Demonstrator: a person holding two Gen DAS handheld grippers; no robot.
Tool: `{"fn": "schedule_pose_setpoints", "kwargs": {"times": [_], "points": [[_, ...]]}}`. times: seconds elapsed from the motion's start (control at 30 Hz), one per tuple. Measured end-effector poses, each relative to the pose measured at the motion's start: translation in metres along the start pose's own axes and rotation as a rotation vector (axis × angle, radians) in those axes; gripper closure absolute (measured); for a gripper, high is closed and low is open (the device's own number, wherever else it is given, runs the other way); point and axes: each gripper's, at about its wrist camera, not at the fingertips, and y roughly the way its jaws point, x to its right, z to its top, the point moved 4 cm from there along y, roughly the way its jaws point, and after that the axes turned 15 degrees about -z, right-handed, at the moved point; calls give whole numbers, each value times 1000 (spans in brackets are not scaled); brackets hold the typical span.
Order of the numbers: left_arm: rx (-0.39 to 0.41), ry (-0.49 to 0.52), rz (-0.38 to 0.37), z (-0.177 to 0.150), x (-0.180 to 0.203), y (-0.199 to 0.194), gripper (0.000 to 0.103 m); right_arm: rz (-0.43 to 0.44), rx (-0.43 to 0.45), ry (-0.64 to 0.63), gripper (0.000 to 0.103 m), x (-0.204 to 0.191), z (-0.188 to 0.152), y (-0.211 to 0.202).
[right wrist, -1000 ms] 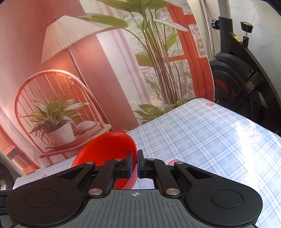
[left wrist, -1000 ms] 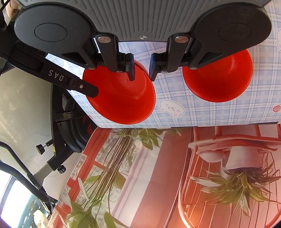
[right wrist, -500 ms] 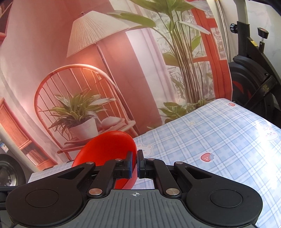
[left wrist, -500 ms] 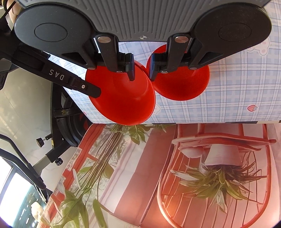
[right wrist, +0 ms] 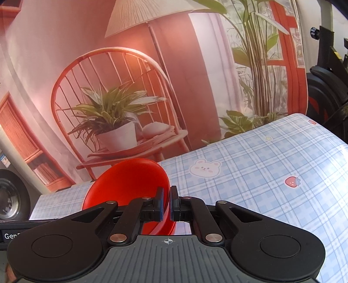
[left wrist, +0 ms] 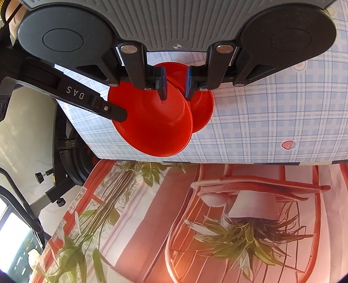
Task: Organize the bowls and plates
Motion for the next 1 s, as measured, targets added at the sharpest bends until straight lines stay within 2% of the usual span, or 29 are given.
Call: {"fn": "schedule_pose_setpoints", "kwargs": {"times": [0.37, 1.0], "points": [[-29, -9, 3, -5, -21, 8, 85, -34, -32, -62, 98, -18, -12, 20], [-43, -36, 10, -8, -26, 16, 85, -58, -42, -82, 98, -17, -21, 28]]}}
